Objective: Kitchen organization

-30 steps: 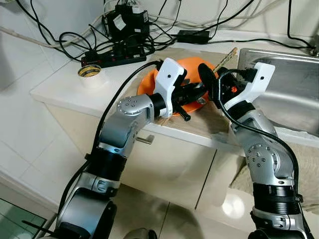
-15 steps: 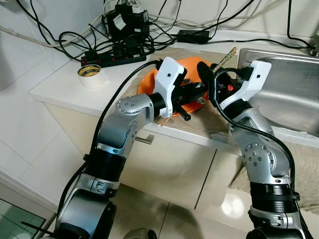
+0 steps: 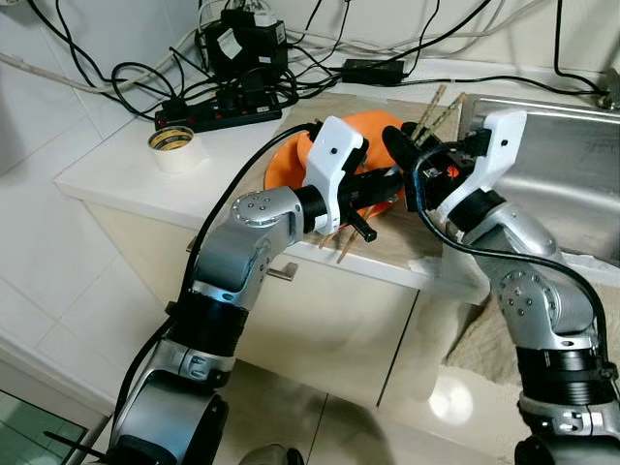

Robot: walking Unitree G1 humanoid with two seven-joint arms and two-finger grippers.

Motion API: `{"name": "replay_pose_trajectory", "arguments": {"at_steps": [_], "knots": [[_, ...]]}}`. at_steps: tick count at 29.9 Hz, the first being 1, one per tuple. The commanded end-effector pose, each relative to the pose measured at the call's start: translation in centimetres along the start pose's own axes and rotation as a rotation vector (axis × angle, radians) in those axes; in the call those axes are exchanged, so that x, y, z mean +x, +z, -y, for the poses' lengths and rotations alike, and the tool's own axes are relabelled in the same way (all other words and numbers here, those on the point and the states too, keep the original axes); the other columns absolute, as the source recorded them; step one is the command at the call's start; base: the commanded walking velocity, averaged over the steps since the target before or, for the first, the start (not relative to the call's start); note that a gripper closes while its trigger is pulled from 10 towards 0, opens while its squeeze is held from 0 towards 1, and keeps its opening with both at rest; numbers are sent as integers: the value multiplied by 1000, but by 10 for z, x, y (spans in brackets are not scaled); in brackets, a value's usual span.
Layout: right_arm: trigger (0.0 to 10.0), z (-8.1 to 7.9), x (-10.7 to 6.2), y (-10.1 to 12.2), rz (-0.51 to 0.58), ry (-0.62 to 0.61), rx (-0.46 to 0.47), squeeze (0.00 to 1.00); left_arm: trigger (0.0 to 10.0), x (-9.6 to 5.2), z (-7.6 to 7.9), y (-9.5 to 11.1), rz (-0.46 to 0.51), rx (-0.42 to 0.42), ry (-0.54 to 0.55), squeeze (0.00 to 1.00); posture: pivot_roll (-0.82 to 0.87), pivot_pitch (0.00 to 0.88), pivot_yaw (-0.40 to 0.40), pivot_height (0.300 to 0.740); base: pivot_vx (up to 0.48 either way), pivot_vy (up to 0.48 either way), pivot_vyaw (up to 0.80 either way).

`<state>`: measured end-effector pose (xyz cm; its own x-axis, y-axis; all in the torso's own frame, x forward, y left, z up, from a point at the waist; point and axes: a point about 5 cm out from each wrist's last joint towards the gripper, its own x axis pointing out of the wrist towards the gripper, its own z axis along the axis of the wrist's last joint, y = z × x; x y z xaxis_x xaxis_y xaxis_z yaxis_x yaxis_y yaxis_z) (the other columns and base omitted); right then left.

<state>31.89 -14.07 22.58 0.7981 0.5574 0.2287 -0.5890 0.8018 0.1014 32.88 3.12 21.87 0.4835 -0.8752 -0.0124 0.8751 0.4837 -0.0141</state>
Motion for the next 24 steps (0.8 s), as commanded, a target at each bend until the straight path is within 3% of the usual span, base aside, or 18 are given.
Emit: {"name": "replay_pose_trajectory", "arguments": {"at_steps": [1,12,13,15,16,19,20,23,24], "knots": [[0,23,-11,-24,-147,-113,-21,0,0,1,12,24,93,63,-83,0,-34,0,85,740,0,0,0],[0,24,-6,-20,-158,-66,-49,0,0,0,11,27,82,90,-74,0,-30,0,78,740,0,0,0],[0,24,-6,-20,-155,-67,-47,0,6118,1,11,27,67,106,-62,0,-29,0,77,740,0,0,0],[0,24,-6,-20,-154,-67,-46,0,6118,1,11,27,60,110,-56,0,-29,0,77,740,0,0,0],[0,23,-6,-21,-152,-67,-45,0,10000,1,10,27,56,111,-48,0,-28,0,78,740,0,0,0],[0,22,-5,-22,-150,-65,-41,0,10000,2,7,28,61,112,-22,0,-28,0,79,740,0,0,0],[0,21,-5,-22,-148,-64,-40,0,10000,2,7,28,58,110,-20,212,-29,0,78,740,0,0,0],[0,22,-4,-22,-147,-64,-39,0,10000,2,7,26,48,98,-24,227,-29,0,78,740,0,0,0],[0,22,-4,-22,-147,-64,-38,0,10000,2,7,26,47,94,-25,631,-30,0,80,740,0,0,0]]}}
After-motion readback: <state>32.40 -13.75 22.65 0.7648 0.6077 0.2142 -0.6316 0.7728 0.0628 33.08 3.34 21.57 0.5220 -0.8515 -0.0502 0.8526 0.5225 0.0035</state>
